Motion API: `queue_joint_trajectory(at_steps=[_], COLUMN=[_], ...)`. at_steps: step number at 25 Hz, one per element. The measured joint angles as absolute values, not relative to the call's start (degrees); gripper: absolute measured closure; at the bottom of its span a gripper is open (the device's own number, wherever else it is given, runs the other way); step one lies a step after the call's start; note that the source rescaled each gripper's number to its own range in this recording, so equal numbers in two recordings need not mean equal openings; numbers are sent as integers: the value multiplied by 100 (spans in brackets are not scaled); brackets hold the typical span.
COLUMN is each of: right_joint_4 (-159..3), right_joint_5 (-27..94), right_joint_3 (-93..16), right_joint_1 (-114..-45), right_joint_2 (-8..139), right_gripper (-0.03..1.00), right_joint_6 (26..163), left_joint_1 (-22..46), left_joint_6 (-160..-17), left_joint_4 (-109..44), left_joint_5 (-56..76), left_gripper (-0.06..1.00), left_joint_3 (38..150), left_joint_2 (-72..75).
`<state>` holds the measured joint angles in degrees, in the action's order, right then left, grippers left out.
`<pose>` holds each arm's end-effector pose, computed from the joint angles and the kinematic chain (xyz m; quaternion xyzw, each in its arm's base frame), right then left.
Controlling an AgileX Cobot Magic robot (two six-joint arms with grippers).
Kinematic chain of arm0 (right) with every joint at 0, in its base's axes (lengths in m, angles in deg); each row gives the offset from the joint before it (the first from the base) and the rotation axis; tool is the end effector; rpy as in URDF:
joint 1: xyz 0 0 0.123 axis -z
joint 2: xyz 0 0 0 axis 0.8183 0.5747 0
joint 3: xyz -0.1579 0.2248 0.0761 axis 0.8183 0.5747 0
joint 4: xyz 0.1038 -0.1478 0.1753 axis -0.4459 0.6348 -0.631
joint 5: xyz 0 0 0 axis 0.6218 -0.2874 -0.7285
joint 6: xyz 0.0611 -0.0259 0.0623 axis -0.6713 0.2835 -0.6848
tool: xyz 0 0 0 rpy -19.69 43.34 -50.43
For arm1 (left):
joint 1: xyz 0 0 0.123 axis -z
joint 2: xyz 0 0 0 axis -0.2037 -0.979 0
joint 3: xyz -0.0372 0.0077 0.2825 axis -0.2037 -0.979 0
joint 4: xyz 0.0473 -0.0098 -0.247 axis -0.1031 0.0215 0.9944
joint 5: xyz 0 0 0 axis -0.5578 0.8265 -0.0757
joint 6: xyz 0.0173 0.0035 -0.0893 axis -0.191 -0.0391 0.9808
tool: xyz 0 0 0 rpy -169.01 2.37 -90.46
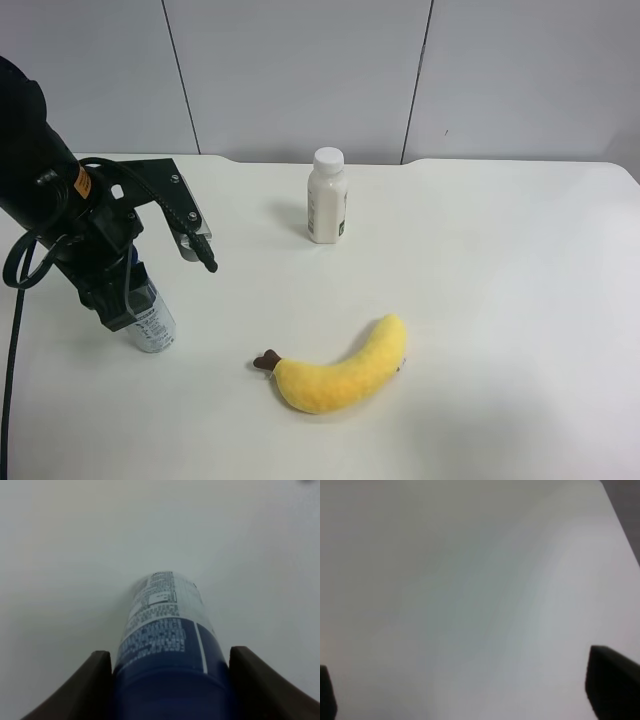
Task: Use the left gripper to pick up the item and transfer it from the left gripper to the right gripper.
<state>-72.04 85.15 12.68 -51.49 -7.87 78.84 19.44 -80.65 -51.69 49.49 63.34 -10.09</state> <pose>-0.0063 0.0034 0.2796 -0.0287 0.8499 -0.0300 0.5253 0.2291 -0.1314 0.2114 0.4991 0.8544 0.0326 0.1405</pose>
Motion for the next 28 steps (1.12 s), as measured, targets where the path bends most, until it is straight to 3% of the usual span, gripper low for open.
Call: queue_joint_trajectory(at_steps=[10,28], right_joint_4=[-7204,-7204], right_joint_5=[8515,8515], right_joint_3=[1268,1268], right_joint_1=[-5149,-5149], right_joint_2=[-787,-787], right_gripper=[-3,-3], right_joint_6=[7884,7884], left_joint_1=[1944,1944], left_joint_6=[-8084,-7543], left_joint_4=[-4988,-3290], left_joint_5=[5742,6620], left_gripper=[94,94], left_joint_3=[6719,7778], left_joint_2=[-647,-590])
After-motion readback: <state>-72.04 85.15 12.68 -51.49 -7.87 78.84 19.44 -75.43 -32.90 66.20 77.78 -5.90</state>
